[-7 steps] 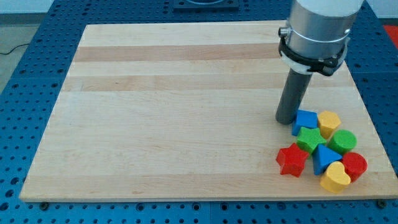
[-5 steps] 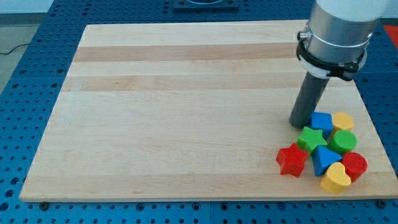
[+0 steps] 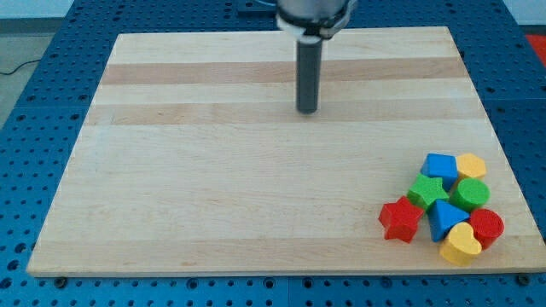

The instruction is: Move arm away from blue cube

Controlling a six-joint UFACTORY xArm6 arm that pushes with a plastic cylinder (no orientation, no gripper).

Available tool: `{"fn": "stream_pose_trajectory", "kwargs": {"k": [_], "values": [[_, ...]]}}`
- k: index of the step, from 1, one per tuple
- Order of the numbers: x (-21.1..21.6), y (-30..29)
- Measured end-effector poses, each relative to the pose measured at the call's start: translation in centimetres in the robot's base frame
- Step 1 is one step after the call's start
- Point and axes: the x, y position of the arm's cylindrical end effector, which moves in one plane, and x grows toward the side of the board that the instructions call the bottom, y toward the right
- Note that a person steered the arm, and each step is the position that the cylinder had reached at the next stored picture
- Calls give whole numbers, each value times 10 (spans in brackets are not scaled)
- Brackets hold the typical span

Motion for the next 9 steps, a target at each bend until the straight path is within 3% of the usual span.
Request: {"fn": "stream_pose_trajectory", "kwargs": {"k": [1,3,5,8,9], "values": [[-40,21],[-40,0],[-24,-112],[179,-127],[205,-115]]}}
